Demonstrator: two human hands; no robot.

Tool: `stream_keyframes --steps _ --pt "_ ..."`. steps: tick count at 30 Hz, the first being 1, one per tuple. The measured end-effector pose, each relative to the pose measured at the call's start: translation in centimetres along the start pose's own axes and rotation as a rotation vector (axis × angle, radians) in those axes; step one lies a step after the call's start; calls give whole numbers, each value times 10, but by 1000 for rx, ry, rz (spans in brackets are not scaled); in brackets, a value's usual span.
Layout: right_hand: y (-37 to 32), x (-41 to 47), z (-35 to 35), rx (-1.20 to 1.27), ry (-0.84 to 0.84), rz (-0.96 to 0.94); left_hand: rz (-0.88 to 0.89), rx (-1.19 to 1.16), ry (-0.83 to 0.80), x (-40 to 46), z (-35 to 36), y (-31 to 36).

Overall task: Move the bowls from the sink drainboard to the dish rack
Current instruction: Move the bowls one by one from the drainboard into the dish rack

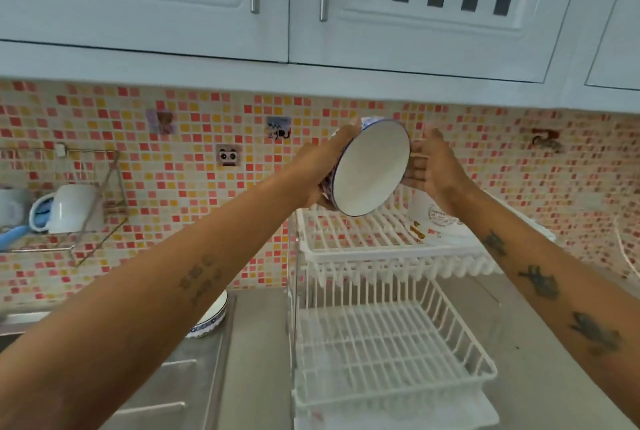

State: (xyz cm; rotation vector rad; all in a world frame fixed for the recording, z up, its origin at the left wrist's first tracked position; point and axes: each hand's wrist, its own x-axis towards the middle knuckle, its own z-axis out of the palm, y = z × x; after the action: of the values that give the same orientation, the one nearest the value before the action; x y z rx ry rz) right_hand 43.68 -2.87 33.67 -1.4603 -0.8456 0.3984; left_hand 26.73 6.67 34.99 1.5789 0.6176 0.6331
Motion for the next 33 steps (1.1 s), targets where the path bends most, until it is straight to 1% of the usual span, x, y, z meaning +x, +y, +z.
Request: stream_keyframes --steps 2,6,8,10,14,18,23,25,29,33 --pt "7 13 -3 -26 -54 94 100 142 86 19 4 -11" --pt "18 31 -5 -127 -156 263 254 404 131 38 10 -34" --pt "21 33 -2 -182 -224 286 299 528 127 40 13 -43" --pt "28 36 2 -247 -255 287 326 598 128 42 16 -51" --pt "46 37 7 -236 -294 313 309 757 137 43 21 -65" --pt "57 33 6 -138 -350 377 344 987 82 42 28 -72" --pt "64 37 2 -167 -349 375 344 1240 66 42 34 -82" --pt "65 36 2 -194 -341 370 353 1279 71 44 33 -83" --pt "66 36 3 -256 -347 360 315 1319 47 46 32 -85" --pt "69 39 4 -259 -325 329 303 1350 28 47 31 -87"
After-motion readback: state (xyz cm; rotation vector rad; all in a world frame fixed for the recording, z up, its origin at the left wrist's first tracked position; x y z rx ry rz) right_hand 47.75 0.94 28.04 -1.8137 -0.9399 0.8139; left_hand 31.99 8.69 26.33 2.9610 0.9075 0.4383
